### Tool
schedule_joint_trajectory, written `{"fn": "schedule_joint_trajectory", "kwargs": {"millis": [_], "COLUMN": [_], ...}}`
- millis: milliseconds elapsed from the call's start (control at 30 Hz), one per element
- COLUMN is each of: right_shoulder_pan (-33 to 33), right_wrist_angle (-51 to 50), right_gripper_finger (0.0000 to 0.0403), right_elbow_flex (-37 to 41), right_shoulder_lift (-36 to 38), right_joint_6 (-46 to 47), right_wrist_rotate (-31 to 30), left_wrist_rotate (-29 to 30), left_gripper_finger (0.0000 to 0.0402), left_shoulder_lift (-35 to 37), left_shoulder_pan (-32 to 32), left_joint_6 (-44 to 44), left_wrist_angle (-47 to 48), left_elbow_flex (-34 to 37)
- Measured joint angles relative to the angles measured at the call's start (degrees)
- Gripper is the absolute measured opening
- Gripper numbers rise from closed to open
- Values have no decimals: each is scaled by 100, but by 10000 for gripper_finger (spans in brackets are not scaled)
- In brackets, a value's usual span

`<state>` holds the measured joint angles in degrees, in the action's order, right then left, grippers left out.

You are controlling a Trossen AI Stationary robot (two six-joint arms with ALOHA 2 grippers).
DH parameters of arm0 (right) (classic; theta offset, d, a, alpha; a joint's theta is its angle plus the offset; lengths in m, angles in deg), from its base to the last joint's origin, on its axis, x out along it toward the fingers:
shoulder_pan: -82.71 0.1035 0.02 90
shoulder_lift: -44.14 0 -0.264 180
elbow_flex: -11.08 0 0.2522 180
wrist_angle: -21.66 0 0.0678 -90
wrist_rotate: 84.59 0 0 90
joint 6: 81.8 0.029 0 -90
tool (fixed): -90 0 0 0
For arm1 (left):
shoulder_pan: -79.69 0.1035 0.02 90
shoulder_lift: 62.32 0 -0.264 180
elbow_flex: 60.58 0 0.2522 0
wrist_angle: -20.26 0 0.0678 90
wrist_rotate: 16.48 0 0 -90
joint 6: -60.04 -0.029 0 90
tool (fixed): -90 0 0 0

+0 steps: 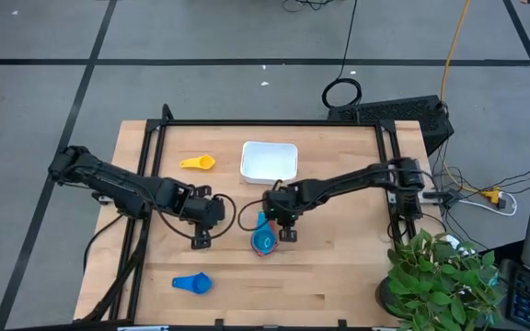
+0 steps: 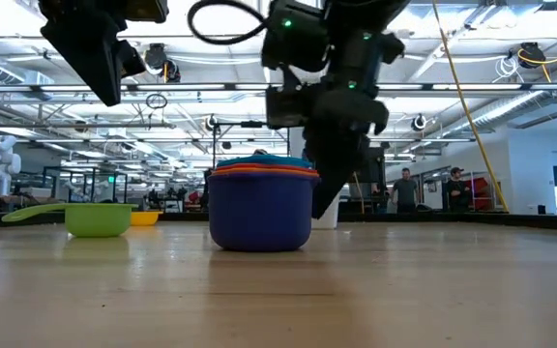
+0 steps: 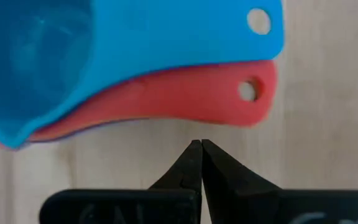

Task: Nest measuring cups in basket
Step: Adjust the stacked measuring cups, then stack the green measuring cup on top of the blue measuring cup

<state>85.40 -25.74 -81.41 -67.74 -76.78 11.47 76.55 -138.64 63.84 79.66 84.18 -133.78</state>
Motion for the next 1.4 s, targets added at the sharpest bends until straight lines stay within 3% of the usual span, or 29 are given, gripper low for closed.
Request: {"fn": "schedule_joint_trajectory", "kwargs": {"millis": [300,533,800,1033,1100,1267,1400], "right_shoulder_pan": [-153,-262,-190,-69,-67,-84,-12], "right_wrist_angle": [-75,492,1284,1319,1055,-44,-168], "right_gripper_finger": [0,0,0,0,0,0,0], "right_elbow_flex": [-509,-521,-524,-524,-521,-515,-239], "right_shoulder_lift": [-332,-332,-448,-450,-365,136,932], "right_joint_6": [-214,-109,71,90,88,-58,48], "right_wrist_rotate": [-5,33,516,620,449,-645,-1042], "left_wrist_rotate": [0,-2,-9,-15,11,250,438], "left_gripper_finger": [26,26,26,26,26,27,33], "left_shoulder_lift": [0,0,0,0,0,0,2], "left_shoulder_pan": [12,12,12,12,12,19,19], "left_joint_6": [2,126,194,236,244,408,275], "left_wrist_angle": [-44,36,603,899,1008,1401,1556], "left_elbow_flex": [0,0,0,0,0,0,60]}}
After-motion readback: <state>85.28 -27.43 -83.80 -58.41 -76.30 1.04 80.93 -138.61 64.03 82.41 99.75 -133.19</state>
